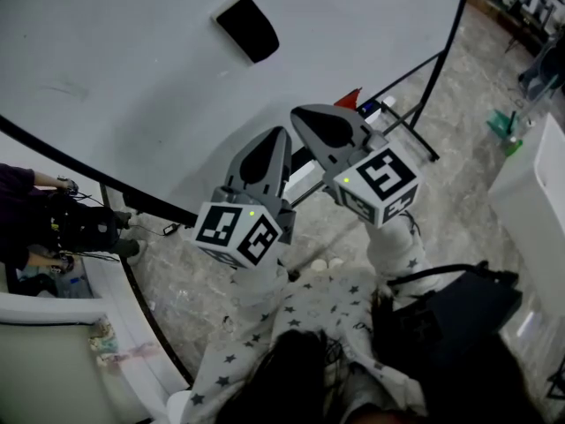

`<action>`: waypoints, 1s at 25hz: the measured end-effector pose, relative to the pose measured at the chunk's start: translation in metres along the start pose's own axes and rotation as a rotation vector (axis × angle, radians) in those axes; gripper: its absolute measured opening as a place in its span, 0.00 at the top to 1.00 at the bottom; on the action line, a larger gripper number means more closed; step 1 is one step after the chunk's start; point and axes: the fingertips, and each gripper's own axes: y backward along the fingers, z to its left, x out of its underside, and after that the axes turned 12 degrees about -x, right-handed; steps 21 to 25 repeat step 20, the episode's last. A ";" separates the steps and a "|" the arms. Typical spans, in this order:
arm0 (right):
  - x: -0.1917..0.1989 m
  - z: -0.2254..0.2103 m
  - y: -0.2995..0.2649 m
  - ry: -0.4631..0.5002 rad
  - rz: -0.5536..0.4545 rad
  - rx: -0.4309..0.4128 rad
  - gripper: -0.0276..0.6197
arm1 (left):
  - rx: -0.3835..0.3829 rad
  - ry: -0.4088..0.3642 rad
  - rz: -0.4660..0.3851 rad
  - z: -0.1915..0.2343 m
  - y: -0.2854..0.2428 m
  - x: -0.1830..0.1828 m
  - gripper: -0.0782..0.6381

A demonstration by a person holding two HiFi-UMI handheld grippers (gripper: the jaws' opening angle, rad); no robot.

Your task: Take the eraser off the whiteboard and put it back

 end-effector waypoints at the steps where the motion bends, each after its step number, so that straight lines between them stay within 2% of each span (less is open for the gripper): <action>1: 0.001 0.000 -0.001 -0.001 0.001 -0.001 0.95 | 0.000 0.001 0.000 0.001 0.000 0.000 0.89; 25: 0.010 -0.002 -0.001 -0.022 0.032 0.001 0.95 | -0.024 0.000 0.002 0.014 -0.002 0.001 0.89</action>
